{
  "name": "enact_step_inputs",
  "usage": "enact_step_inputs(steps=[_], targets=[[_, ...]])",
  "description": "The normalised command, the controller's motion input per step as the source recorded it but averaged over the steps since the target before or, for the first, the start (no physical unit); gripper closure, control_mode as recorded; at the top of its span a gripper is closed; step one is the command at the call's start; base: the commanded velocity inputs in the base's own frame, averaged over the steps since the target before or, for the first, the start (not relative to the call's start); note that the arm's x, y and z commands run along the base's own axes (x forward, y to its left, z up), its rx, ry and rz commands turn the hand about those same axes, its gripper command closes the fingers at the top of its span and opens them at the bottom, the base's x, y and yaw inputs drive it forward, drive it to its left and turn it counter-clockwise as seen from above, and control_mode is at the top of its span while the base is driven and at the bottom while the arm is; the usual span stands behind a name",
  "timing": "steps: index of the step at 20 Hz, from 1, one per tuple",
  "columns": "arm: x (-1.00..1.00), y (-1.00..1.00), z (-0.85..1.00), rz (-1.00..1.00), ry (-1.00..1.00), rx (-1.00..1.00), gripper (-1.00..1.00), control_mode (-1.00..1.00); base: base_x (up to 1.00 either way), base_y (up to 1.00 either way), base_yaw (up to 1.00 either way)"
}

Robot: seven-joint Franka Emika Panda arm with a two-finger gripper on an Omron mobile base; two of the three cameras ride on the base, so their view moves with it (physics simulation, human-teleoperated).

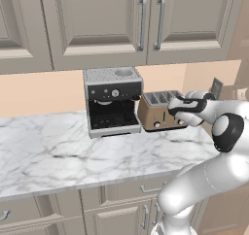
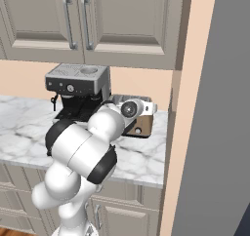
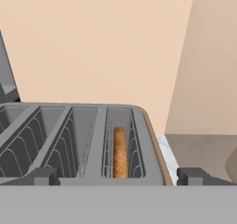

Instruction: Start the toaster. Once the lever pops up, take the bread to the plate on the dining counter.

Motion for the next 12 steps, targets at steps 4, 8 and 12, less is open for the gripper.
enact_step_inputs(steps=[4, 8, 12], targets=[[0.00, 0.00, 0.00, 0.00, 0.00, 0.00, -1.00, -1.00, 0.00, 0.00, 0.00], [0.00, 0.00, 0.00, 0.00, 0.00, 0.00, -1.00, -1.00, 0.00, 0.00, 0.00], [0.00, 0.00, 0.00, 0.00, 0.00, 0.00, -1.00, -1.00, 0.00, 0.00, 0.00]])
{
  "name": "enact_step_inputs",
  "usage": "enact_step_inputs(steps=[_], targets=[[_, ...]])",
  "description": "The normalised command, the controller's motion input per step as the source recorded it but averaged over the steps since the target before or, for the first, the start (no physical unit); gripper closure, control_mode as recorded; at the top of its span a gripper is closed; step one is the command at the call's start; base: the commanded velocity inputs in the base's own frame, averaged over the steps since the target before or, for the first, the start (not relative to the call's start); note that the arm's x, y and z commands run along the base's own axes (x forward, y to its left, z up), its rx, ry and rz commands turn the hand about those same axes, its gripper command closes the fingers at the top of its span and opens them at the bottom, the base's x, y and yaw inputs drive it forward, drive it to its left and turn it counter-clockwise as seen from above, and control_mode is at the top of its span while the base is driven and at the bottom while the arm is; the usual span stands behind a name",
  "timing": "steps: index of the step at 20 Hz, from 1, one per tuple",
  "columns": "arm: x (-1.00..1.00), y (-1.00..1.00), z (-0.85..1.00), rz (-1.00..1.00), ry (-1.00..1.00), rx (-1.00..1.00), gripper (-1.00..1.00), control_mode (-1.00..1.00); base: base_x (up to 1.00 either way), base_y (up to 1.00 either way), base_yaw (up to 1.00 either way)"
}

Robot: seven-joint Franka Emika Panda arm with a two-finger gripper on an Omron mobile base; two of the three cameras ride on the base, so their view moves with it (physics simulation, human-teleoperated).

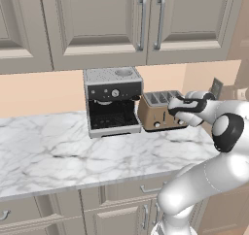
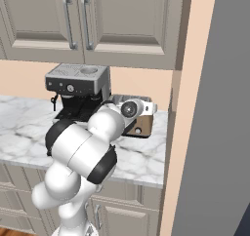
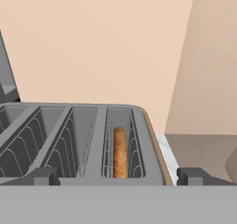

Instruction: Start the toaster. Once the lever pops up, take the bread to the plate on the dining counter.

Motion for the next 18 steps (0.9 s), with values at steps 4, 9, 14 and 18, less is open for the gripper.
enact_step_inputs(steps=[4, 9, 14, 18], targets=[[0.00, 0.00, 0.00, 0.00, 0.00, 0.00, -1.00, -1.00, 0.00, 0.00, 0.00], [0.00, 0.00, 0.00, 0.00, 0.00, 0.00, -1.00, -1.00, 0.00, 0.00, 0.00], [0.00, 0.00, 0.00, 0.00, 0.00, 0.00, -1.00, -1.00, 0.00, 0.00, 0.00], [0.00, 0.00, 0.00, 0.00, 0.00, 0.00, -1.00, -1.00, 0.00, 0.00, 0.00]])
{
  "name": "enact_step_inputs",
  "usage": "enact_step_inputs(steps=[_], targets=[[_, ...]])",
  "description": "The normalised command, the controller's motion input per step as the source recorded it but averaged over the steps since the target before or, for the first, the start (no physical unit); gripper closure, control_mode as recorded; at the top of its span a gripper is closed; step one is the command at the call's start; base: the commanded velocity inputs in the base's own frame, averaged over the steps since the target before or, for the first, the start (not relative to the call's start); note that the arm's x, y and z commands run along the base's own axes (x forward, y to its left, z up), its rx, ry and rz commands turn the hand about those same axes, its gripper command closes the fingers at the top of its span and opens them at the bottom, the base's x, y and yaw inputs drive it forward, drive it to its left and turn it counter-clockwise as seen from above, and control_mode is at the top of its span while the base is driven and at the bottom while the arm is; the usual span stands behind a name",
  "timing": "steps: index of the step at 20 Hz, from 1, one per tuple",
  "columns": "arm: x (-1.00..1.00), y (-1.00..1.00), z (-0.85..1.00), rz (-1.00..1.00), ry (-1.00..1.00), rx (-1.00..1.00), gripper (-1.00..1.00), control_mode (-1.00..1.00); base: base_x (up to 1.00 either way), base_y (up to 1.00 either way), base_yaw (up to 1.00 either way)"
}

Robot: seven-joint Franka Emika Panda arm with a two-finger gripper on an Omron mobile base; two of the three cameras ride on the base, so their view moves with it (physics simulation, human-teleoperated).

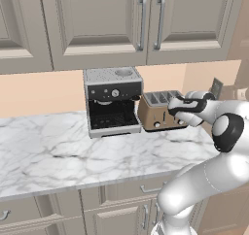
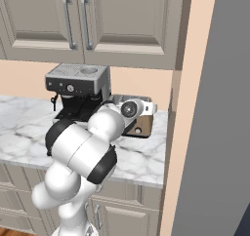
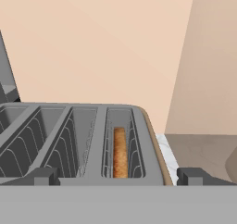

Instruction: Start the toaster. Once the lever pops up, take the bread to the plate on the dining counter.

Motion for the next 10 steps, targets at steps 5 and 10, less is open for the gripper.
enact_step_inputs(steps=[5, 10], targets=[[0.00, 0.00, 0.00, 0.00, 0.00, 0.00, -1.00, -1.00, 0.00, 0.00, 0.00], [0.00, 0.00, 0.00, 0.00, 0.00, 0.00, -1.00, -1.00, 0.00, 0.00, 0.00]])
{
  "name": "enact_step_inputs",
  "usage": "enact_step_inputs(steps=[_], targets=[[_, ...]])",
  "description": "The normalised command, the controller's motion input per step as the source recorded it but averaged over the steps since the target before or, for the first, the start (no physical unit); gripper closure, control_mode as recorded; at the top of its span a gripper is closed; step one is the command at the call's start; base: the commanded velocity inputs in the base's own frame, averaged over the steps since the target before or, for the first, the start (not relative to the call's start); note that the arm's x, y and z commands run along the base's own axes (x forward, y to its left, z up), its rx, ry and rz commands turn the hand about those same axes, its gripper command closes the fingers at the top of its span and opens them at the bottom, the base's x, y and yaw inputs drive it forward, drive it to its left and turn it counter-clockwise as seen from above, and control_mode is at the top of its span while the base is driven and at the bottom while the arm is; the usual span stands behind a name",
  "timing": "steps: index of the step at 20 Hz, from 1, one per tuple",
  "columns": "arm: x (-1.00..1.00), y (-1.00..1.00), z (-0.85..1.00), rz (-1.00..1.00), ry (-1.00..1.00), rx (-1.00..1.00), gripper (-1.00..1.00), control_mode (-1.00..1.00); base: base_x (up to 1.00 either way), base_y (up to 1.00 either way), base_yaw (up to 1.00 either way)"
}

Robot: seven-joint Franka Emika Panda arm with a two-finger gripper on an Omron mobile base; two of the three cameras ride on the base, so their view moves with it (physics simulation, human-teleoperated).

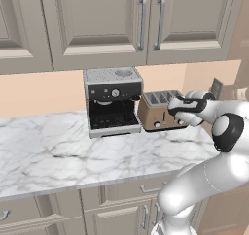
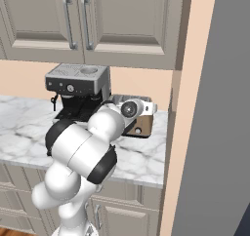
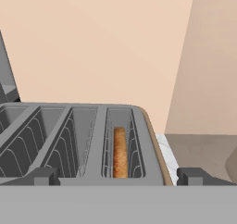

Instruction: Start the toaster. Once the lever pops up, take the bread to the plate on the dining counter.

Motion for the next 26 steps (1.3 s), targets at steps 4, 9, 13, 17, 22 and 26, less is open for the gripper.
enact_step_inputs(steps=[4, 9, 13, 17, 22, 26], targets=[[0.00, 0.00, 0.00, 0.00, 0.00, 0.00, -1.00, -1.00, 0.00, 0.00, 0.00], [0.00, 0.00, 0.00, 0.00, 0.00, 0.00, -1.00, -1.00, 0.00, 0.00, 0.00], [0.00, 0.00, 0.00, 0.00, 0.00, 0.00, -1.00, -1.00, 0.00, 0.00, 0.00], [0.00, 0.00, 0.00, 0.00, 0.00, 0.00, -1.00, -1.00, 0.00, 0.00, 0.00], [0.00, 0.00, 0.00, 0.00, 0.00, 0.00, -1.00, -1.00, 0.00, 0.00, 0.00], [0.00, 0.00, 0.00, 0.00, 0.00, 0.00, -1.00, -1.00, 0.00, 0.00, 0.00]])
